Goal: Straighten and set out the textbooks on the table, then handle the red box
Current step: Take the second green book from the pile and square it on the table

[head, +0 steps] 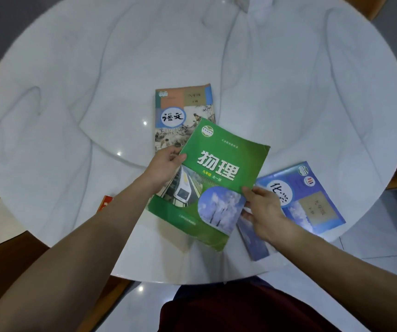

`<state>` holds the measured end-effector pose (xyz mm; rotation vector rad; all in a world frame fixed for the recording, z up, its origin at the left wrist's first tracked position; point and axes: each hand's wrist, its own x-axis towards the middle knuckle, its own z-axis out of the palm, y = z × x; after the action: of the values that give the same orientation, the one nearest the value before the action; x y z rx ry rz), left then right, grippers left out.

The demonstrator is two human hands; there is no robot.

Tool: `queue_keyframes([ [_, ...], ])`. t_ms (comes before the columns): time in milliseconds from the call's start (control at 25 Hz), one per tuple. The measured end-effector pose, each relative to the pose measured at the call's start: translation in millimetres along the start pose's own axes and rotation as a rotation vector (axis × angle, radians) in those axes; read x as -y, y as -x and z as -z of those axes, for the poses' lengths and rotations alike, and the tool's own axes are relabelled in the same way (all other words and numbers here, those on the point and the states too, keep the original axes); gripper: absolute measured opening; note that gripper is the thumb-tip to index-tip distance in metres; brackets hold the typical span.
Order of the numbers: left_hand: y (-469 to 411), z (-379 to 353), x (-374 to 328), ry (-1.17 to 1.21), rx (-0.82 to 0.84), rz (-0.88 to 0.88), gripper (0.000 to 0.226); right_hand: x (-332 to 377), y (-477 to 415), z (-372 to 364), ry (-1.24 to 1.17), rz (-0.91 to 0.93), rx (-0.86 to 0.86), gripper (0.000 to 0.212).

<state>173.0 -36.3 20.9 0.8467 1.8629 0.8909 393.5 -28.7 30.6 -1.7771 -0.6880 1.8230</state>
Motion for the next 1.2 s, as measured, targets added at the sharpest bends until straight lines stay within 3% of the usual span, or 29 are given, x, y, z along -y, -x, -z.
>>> queue_keyframes([
  [160,-18.5,17.6,-13.5,0.131,-0.137,0.044,0.015,44.5,-22.8,-27.2,0.052,0.097,0.002,0.011],
  [280,-36.5,27.2,-22.6,0.209,-0.231,0.083,0.023,75.8,-41.3,-50.9,0.074,0.151,0.018,0.005],
  [480,-73.1,44.4,-36.9,0.263,-0.325,0.153,0.029,118.2,-77.5,-91.6,0.151,0.215,0.041,0.026],
  [880,-135.5,57.2,-29.5,0.289,-0.386,0.226,0.026,142.3,-150.8,-138.2,0.365,0.281,-0.002,0.025],
  [1040,-147.0,52.5,-25.1,0.18,-0.411,0.203,0.029,137.0,-167.6,-140.9,0.476,0.316,-0.042,0.02],
  [1200,-153.1,45.8,-17.5,-0.088,-0.408,0.154,0.028,129.1,-178.5,-143.2,0.609,0.394,-0.064,0.024],
])
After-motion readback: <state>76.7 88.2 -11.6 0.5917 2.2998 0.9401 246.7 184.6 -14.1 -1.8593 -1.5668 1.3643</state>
